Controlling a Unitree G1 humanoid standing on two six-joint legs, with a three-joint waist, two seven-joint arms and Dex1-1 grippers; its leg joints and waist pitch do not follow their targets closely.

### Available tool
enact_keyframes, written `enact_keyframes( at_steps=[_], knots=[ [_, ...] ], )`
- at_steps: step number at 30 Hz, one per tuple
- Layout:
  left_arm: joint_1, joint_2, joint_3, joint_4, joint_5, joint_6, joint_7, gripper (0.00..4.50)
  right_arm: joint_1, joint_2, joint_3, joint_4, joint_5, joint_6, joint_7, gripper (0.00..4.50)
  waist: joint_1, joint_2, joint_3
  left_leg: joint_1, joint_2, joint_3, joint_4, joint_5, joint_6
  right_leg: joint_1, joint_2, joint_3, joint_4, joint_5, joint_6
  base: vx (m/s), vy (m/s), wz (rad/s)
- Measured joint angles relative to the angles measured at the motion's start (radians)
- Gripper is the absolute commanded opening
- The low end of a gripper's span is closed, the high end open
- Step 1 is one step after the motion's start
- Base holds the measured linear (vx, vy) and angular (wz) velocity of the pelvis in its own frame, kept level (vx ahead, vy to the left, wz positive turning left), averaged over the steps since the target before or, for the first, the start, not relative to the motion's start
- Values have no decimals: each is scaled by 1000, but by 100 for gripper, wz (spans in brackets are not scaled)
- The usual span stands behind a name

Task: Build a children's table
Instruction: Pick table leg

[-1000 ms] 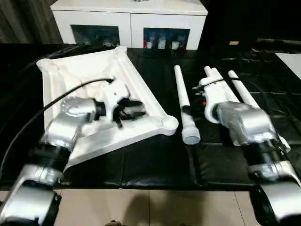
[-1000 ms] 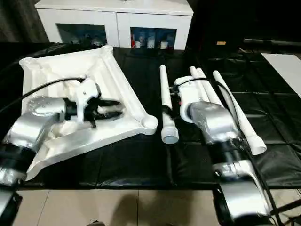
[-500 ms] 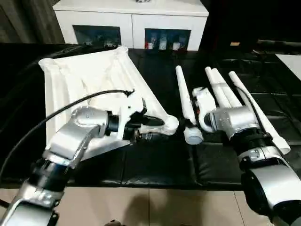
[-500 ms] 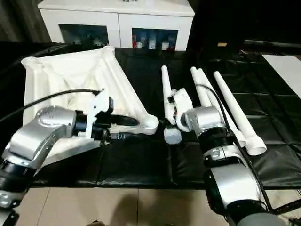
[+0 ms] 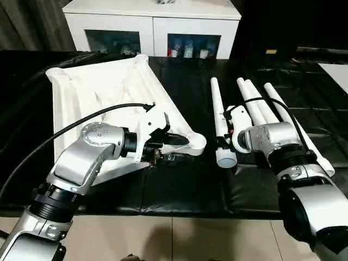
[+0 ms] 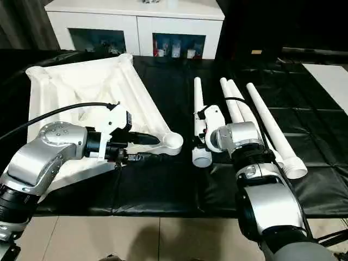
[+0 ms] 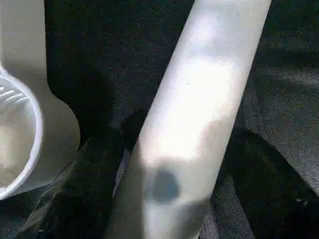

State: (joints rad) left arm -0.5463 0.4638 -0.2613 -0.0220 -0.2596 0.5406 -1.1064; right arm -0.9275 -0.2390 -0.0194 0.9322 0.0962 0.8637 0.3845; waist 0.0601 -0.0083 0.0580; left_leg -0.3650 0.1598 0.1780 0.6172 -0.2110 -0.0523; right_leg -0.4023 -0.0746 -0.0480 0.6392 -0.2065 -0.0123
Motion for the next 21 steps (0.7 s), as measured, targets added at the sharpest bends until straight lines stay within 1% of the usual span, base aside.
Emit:
enact_keyframes(
  at_steps=[4,6,7,11,12,13,14,15,16,17,18,19,20,21],
  knots=[
    [0,0,0,0,4,-2,3,259,-4,-2,-16,12,16,-1,-5,263,-1,0,0,0,0,0,0,0,0,0,0,0,1,0,0,0,0,0],
    [0,0,-2,0,22,-17,21,259,-7,-2,-28,16,20,-2,-9,256,-1,0,0,0,0,0,0,0,0,0,0,0,1,0,0,0,0,0],
    [0,-1,-2,0,30,-28,33,259,-6,-2,-36,17,20,-2,-14,244,0,0,0,0,0,0,0,0,0,0,0,0,1,0,0,0,0,0],
    [-10,-36,9,27,62,-72,124,259,1,-7,-74,7,33,-17,-38,217,0,0,0,-1,0,0,0,0,0,0,0,0,0,0,0,0,0,0],
    [-14,-50,16,36,68,-82,153,259,17,-8,-85,-18,41,-26,-38,208,2,0,0,-1,0,0,0,0,0,0,0,0,0,0,0,0,0,0],
    [-19,-63,25,47,73,-90,182,259,38,-9,-95,-51,55,-39,-34,203,2,0,0,-2,0,0,0,0,0,0,0,0,0,0,0,0,0,0],
    [-28,-93,53,70,83,-104,238,259,87,-8,-119,-129,80,-89,-16,203,4,0,1,-3,1,0,0,1,1,-1,0,-1,-1,0,0,0,0,0],
    [-42,-113,70,89,88,-112,278,259,119,-10,-137,-196,107,-107,9,196,4,1,1,-4,1,1,0,1,1,-2,0,-1,-1,0,1,0,0,0],
    [-49,-135,101,100,88,-122,318,259,146,-9,-157,-265,139,-118,41,196,4,2,2,-5,1,1,0,2,3,-2,0,-1,-1,1,1,0,0,0],
    [-59,-161,136,106,79,-122,352,259,163,-11,-185,-344,186,-110,87,193,3,2,2,-5,1,1,0,3,7,-2,0,-1,-2,1,1,0,0,0],
    [-65,-171,150,106,72,-122,368,276,164,-13,-198,-385,210,-105,115,191,0,2,2,-5,1,1,0,3,8,-2,0,-1,-2,1,1,0,0,0],
    [-77,-201,171,106,39,-99,380,276,178,-27,-214,-443,245,-87,156,191,1,2,2,-5,2,1,0,3,8,-2,0,-2,-3,1,1,0,0,0],
    [-88,-239,205,103,-8,-67,394,286,198,-45,-223,-508,290,-71,218,190,4,2,2,-5,2,1,0,3,9,-2,0,-3,-4,1,1,0,0,0],
    [-96,-264,227,99,-47,-37,400,292,217,-53,-227,-551,317,-64,260,189,5,2,2,-5,3,1,0,3,9,-1,0,-3,-5,1,1,0,0,0]
  ],
)
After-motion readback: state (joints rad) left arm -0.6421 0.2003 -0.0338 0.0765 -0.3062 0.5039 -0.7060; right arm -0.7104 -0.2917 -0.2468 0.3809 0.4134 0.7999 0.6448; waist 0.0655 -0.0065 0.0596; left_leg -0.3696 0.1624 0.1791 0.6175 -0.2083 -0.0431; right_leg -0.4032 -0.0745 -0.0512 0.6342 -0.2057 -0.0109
